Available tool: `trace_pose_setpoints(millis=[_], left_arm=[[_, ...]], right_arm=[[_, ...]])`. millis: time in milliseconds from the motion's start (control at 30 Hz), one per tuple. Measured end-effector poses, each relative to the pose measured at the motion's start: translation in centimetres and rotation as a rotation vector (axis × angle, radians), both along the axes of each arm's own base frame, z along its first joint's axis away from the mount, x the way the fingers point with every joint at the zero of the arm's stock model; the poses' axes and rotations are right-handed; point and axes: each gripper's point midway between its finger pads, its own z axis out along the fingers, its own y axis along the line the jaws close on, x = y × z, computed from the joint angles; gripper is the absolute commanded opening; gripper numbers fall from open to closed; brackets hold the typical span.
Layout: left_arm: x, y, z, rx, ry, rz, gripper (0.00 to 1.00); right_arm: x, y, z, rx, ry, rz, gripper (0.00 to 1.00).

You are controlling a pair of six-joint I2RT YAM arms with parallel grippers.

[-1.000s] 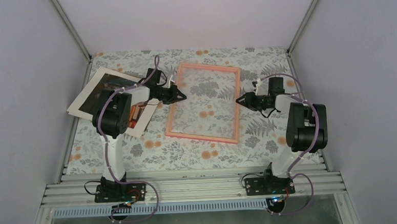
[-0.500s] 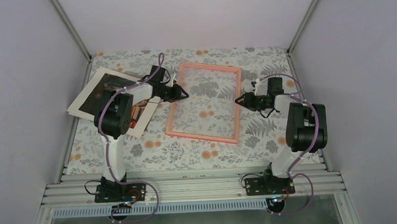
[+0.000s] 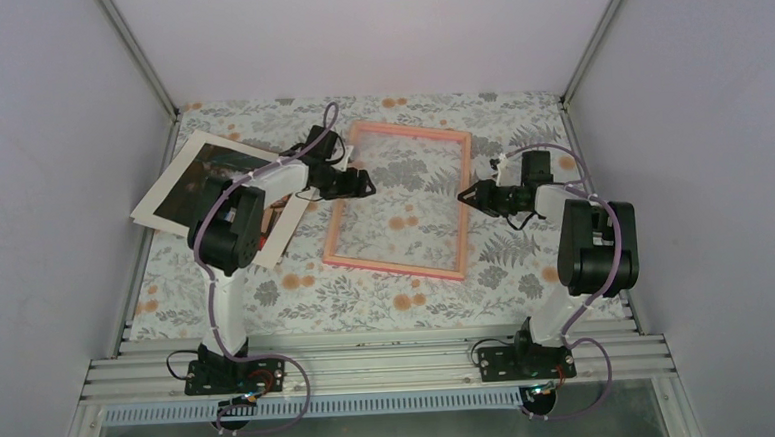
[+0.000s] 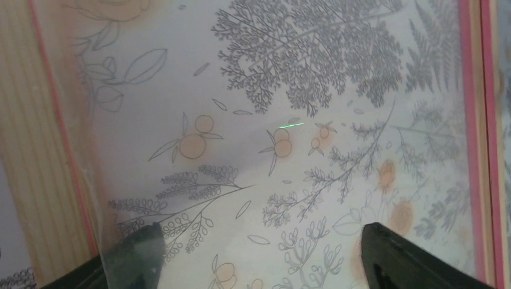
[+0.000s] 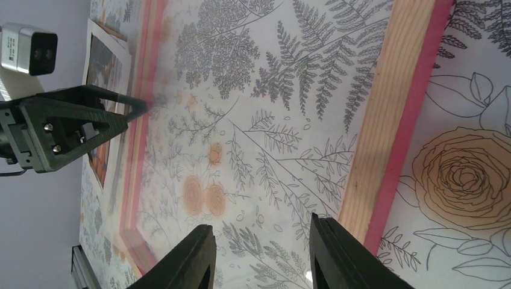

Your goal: Put the photo into the frame

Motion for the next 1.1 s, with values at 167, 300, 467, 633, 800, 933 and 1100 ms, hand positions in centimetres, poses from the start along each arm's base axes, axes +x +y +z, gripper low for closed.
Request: trace_pose_setpoints(millis=[167,300,467,633,800,933,1100], left_arm=[[0.2,-0.1,0.6,0.060,-0.045,-0.008,1.00],[0.2,0.0,0.9,0.104,-0.072,-0.004,1.00],[0.2,0.2,0.9,0.156,-0.094,-0.005,1.00],[0.0,0.2,1.0,0.203,-0.117,-0.014,1.00],[-0.1,0.1,1.8,0.235,-0.154,-0.024,1.00],[-0.1,0.1,2.1,0.257,-0.176,-0.027,1.00],[0.1,0.7,2.0,0.295,-0.187,-0.015,1.00]], right_arm=[[0.0,0.0,0.0,0.001,0.001,0.000,0.40],[0.0,0.0,0.0,0.003,0.001,0.001,0.41],[0.0,0.1,0.0,0.004,0.000,0.001,0.41],[-0.1,0.1,0.1,0.005,0.000,0.002,0.41],[0.0,0.1,0.4,0.006,-0.009,0.003,0.41],[-0.2,0.1,0.5,0.007,-0.014,0.002,0.41],[-0.3,0.1,0.3,0.008,-0.011,0.001,0.41]])
